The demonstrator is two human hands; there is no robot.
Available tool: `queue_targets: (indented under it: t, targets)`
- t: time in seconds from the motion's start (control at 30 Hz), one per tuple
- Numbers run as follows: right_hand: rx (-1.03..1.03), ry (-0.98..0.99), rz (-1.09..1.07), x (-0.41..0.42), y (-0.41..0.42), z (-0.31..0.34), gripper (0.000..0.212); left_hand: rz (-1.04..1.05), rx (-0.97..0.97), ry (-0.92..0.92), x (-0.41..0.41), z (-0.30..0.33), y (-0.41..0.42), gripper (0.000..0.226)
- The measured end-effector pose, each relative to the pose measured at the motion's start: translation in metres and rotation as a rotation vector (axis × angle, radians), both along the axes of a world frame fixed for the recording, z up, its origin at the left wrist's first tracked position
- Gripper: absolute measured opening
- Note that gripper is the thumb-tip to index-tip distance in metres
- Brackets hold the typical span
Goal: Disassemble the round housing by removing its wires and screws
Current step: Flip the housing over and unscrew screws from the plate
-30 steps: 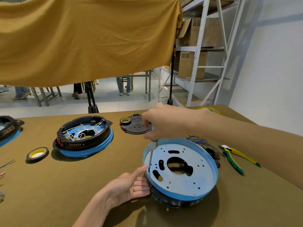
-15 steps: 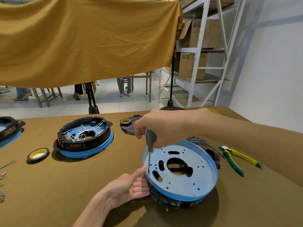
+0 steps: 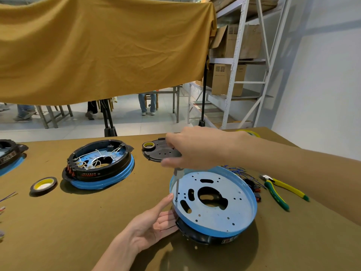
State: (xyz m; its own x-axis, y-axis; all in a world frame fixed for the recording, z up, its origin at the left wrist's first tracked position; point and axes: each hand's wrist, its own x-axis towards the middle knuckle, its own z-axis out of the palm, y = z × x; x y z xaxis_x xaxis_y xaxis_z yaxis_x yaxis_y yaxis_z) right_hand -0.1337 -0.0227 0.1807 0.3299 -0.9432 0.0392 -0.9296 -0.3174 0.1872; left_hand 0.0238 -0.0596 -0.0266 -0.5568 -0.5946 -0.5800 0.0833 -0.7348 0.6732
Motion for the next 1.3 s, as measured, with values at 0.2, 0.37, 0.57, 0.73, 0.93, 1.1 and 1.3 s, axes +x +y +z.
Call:
queue_targets:
  t: [0.2, 0.37, 0.57, 0.73, 0.93, 1.1, 1.3]
  targets:
    - [0.209, -0.157, 0.042, -0.001, -0.001, 0.009, 0.027, -0.004, -0.037, -0.024, 0.000, 0.000, 0.001, 0.085]
    - [-0.043, 0.118, -0.057, 0.003, -0.001, 0.003, 0.045, -0.026, -0.037, -0.031, 0.000, -0.001, -0.001, 0.087]
    - [0.220, -0.111, 0.046, -0.002, -0.006, 0.012, 0.032, -0.046, -0.063, -0.045, 0.000, -0.005, -0.003, 0.086]
    - [-0.032, 0.104, 0.014, 0.004, -0.007, 0.000, 0.038, -0.105, -0.141, -0.100, 0.000, -0.009, -0.004, 0.091]
    - [0.229, -0.098, 0.074, 0.004, -0.008, 0.017, 0.036, -0.190, -0.213, -0.168, -0.003, -0.008, -0.003, 0.097]
    - [0.012, 0.056, -0.038, 0.008, -0.010, 0.007, 0.046, -0.191, -0.219, -0.188, -0.002, -0.008, -0.003, 0.100]
    - [0.234, -0.088, 0.039, 0.000, -0.010, 0.018, 0.040, -0.199, -0.231, -0.190, -0.002, -0.008, -0.003, 0.100]
